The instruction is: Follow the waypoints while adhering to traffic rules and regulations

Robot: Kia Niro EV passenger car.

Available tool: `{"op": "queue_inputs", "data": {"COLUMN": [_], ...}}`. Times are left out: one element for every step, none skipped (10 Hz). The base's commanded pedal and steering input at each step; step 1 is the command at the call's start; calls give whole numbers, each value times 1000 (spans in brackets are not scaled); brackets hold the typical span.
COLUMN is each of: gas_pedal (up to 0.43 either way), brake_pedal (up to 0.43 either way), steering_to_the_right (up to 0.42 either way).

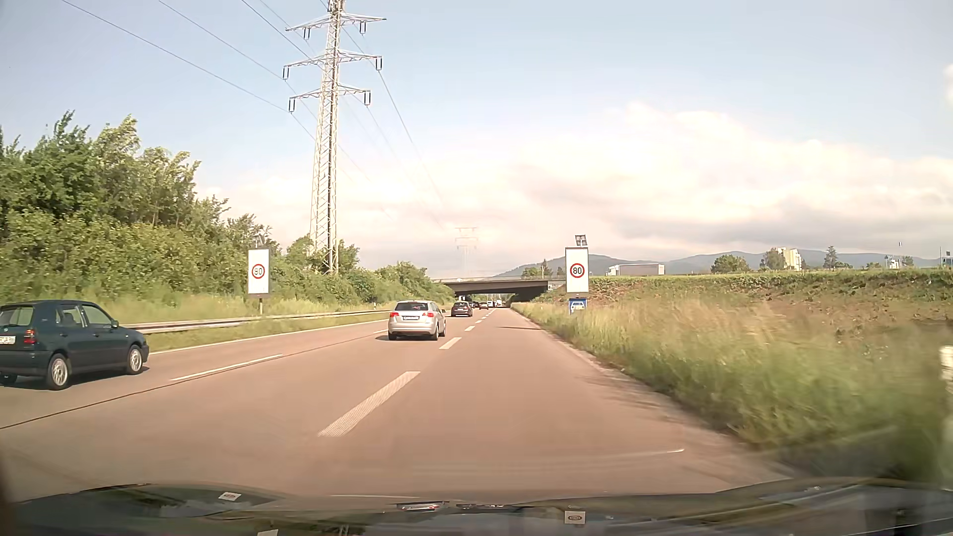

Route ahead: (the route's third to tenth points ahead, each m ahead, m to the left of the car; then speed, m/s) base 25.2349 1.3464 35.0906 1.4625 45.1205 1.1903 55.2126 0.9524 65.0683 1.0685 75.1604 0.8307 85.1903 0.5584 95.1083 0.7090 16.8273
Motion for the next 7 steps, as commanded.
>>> {"op": "queue_inputs", "data": {"gas_pedal": [409, 409, 409, 409, 409, 409, 409], "brake_pedal": [0, 0, 0, 0, 0, 0, 0], "steering_to_the_right": [2, 2, 2, 2, 2, 2, 2]}}
